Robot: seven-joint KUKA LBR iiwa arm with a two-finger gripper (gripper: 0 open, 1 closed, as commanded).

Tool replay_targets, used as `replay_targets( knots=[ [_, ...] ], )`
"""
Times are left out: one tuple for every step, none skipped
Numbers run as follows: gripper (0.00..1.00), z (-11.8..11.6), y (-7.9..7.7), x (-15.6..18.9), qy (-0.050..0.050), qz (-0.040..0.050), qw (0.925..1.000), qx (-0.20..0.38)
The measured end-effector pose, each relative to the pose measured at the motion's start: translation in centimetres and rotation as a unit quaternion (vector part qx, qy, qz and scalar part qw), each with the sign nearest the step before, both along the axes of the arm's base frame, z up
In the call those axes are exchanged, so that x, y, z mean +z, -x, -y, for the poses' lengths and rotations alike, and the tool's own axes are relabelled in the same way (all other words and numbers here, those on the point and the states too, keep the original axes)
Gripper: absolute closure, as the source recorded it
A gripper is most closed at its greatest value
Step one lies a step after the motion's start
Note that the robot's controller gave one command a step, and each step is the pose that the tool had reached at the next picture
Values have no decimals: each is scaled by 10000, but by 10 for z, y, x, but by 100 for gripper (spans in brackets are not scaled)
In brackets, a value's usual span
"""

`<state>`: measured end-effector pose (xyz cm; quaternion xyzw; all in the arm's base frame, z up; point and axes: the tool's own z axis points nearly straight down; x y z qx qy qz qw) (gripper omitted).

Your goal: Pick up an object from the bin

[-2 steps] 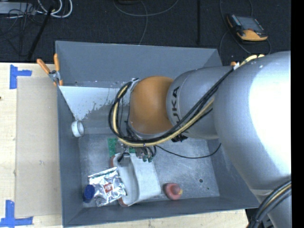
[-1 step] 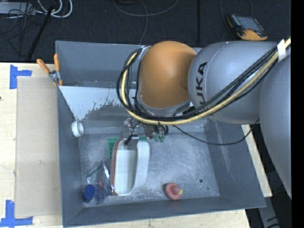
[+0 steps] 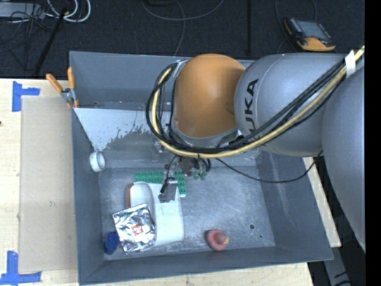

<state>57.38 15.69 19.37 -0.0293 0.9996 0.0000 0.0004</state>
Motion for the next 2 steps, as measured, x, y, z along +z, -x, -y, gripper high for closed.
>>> replay_targets(
  knots=[
    [0, -32, 22, -120, -1, -30, 9954, 961],
    [100, -31, 20, -117, -1, -6, 9956, 939]
  ],
)
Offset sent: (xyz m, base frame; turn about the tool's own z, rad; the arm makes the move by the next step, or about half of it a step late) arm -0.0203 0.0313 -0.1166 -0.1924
